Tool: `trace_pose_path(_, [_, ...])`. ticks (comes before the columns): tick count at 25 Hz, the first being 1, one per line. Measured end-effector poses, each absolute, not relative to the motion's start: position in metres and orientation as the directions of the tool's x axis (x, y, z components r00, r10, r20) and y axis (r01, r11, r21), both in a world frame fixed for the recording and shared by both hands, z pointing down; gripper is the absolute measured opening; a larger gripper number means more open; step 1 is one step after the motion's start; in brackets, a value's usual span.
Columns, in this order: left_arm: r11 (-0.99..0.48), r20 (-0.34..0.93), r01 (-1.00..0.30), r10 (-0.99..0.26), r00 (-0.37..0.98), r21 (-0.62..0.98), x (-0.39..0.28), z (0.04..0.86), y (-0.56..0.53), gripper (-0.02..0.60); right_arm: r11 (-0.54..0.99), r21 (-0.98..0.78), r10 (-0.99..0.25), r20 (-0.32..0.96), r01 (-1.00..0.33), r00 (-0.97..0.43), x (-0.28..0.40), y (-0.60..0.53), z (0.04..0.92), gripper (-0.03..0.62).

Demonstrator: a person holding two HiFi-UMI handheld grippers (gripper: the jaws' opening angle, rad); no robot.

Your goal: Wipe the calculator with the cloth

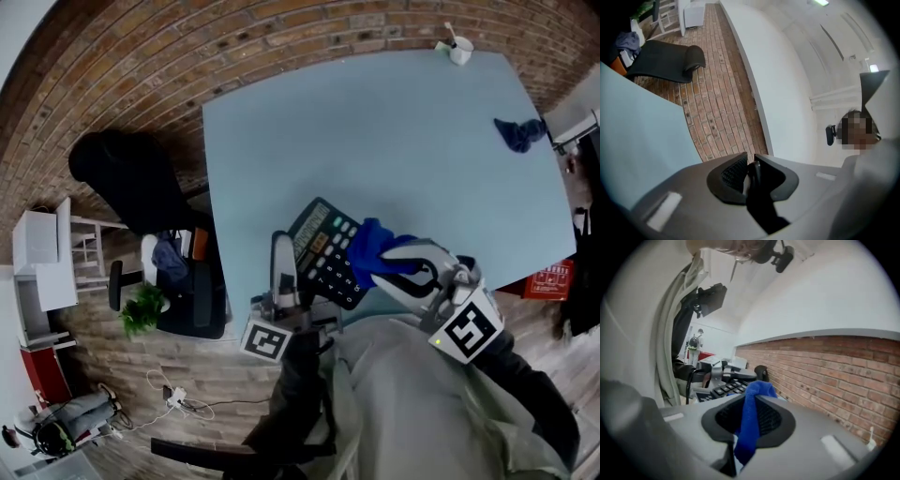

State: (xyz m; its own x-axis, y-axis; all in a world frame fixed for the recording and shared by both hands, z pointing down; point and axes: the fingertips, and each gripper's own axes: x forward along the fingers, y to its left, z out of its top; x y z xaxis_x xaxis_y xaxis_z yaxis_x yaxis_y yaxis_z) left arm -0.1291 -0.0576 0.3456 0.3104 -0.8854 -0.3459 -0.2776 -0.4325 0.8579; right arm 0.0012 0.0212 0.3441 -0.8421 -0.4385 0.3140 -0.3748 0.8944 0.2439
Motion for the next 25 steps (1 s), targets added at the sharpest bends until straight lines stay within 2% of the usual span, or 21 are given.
trace_pose_path(4, [-0.414, -0.354, -0.215, -0.895, 0.271, 0.884, -0.137, 0.348, -0.059, 0.052, 0.932, 0.302, -0.293, 0.294, -0.202, -0.91, -0.034, 0.072, 0.332, 0.061])
trace_pose_path(6, [-0.414, -0.366, -0.179, -0.896, 0.252, 0.892, -0.139, 0.347, -0.06, 0.052, 0.921, 0.336, -0.296, 0.269, -0.199, -0.916, -0.031, 0.074, 0.328, 0.061])
trace_pose_path(8, [-0.411, -0.37, -0.153, -0.898, 0.238, 0.899, -0.141, 0.347, -0.059, 0.052, 0.884, 0.384, -0.37, 0.228, -0.266, -0.901, -0.015, 0.055, 0.322, 0.061])
trace_pose_path(11, [-0.394, -0.365, -0.112, -0.906, 0.214, 0.912, -0.145, 0.351, -0.059, 0.052, 0.793, 0.414, -0.549, 0.168, -0.446, -0.819, 0.02, 0.014, 0.318, 0.06])
trace_pose_path(13, [-0.377, -0.358, -0.071, -0.914, 0.189, 0.924, -0.147, 0.354, -0.06, 0.052, 0.761, 0.396, -0.603, 0.139, -0.514, -0.786, 0.029, 0.008, 0.318, 0.06])
trace_pose_path(15, [-0.35, -0.342, -0.023, -0.926, 0.161, 0.936, -0.148, 0.36, -0.062, 0.052, 0.775, 0.389, -0.575, 0.108, -0.498, -0.811, 0.016, 0.024, 0.316, 0.06])
trace_pose_path(21, [-0.308, -0.319, 0.093, -0.938, 0.134, 0.947, -0.145, 0.373, -0.064, 0.05, 0.852, 0.431, -0.383, 0.132, -0.295, -0.914, -0.033, 0.084, 0.325, 0.06])
trace_pose_path(25, [-0.325, -0.335, 0.095, -0.933, 0.13, 0.941, -0.149, 0.371, -0.063, 0.051, 0.809, 0.492, -0.434, 0.131, -0.322, -0.891, -0.014, 0.068, 0.323, 0.061])
